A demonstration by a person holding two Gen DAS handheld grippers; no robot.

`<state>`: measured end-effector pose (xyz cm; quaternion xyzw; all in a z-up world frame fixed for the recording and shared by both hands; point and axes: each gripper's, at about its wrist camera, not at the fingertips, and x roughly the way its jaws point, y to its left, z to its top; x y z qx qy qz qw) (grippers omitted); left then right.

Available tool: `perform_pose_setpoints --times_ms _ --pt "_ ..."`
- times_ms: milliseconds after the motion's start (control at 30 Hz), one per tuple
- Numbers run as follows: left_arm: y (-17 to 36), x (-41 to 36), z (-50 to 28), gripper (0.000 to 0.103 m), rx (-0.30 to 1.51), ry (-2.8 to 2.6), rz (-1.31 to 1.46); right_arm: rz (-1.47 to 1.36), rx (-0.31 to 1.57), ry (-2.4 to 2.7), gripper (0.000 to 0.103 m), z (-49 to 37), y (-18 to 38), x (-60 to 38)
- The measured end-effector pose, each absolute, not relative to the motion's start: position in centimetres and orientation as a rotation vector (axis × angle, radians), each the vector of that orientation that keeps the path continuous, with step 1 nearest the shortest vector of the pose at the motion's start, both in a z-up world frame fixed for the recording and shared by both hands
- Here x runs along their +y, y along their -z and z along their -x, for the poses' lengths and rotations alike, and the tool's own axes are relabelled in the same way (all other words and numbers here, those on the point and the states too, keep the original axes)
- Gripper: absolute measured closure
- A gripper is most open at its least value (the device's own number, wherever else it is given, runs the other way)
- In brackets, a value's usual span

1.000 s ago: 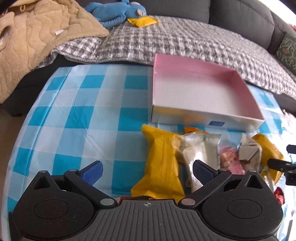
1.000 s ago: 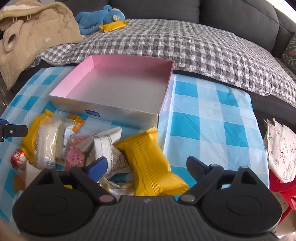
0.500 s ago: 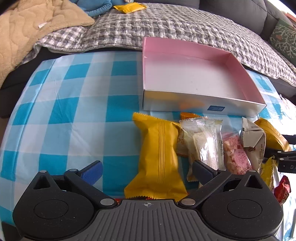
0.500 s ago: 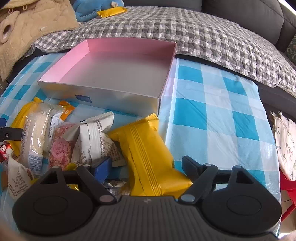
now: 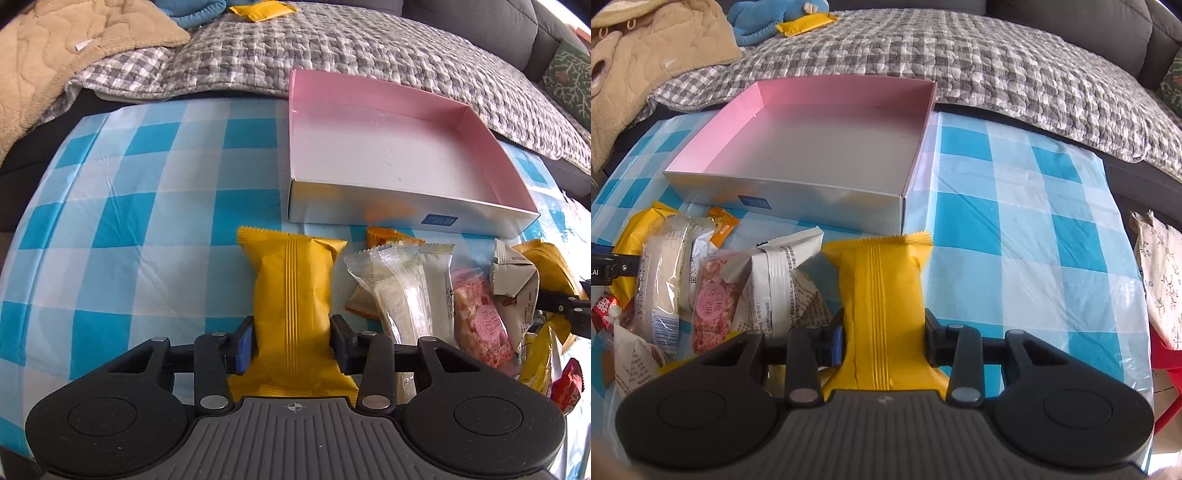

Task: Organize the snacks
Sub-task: 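Close the left tool on a yellow pack while the right tool grasps another yellow pack, then carry the yellow pack in the left tool into the pink box while the right tool carries its pack there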

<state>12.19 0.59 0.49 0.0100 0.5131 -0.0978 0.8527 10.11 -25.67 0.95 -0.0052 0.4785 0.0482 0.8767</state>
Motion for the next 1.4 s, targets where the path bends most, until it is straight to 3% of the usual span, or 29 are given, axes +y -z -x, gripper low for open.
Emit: perform_pose_setpoints --times_ms 633,1000,1400 --pt "-6.0 2.3 -14.4 0.066 0.933 0.214 0.138 -0.099 0.866 0.033 0.068 -10.1 -2.6 -27.3" --pt "-5.6 -1.5 -19.5 0.065 0.865 0.226 0.165 -0.191 0.751 0.005 0.068 -13.6 -4.1 -26.1" --pt "-2.7 -4.3 -21.3 0.063 0.884 0.185 0.08 -0.189 0.783 -0.018 0.067 -16.9 -2.1 -23.7"
